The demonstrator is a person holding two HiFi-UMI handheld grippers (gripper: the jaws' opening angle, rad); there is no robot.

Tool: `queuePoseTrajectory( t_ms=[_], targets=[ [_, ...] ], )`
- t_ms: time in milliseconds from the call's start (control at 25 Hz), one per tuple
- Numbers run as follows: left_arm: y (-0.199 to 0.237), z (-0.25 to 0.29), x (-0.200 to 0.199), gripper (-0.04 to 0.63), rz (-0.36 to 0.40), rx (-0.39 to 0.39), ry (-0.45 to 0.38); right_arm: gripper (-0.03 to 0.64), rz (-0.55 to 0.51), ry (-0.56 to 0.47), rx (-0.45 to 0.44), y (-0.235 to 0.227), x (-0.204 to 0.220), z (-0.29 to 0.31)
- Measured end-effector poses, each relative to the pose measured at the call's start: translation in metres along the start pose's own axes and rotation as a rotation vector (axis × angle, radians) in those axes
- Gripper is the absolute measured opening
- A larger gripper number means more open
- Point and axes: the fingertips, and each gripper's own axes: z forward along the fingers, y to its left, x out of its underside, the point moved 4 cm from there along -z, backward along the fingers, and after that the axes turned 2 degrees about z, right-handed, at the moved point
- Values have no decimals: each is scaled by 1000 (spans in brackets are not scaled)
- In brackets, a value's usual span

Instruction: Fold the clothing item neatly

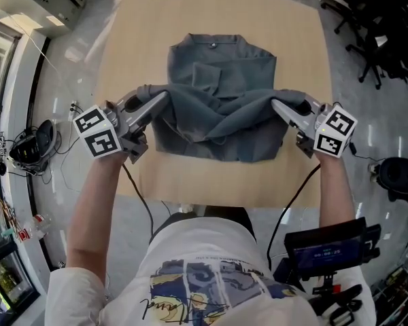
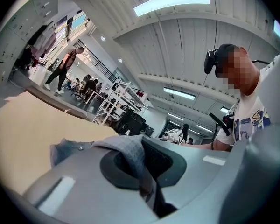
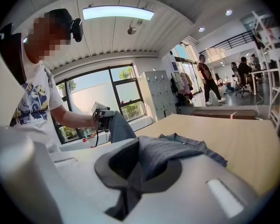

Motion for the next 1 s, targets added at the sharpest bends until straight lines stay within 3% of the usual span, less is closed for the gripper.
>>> queuePoseTrajectory(
  t_ms=[640,1000],
  targets=[
    [75,30,-13,12,-36,-46,56,12,54,-12,58,-85,-10,26],
    [142,57,14,12,-95,-109,127,12,152,-14,98,-161,22,44]
  ],
)
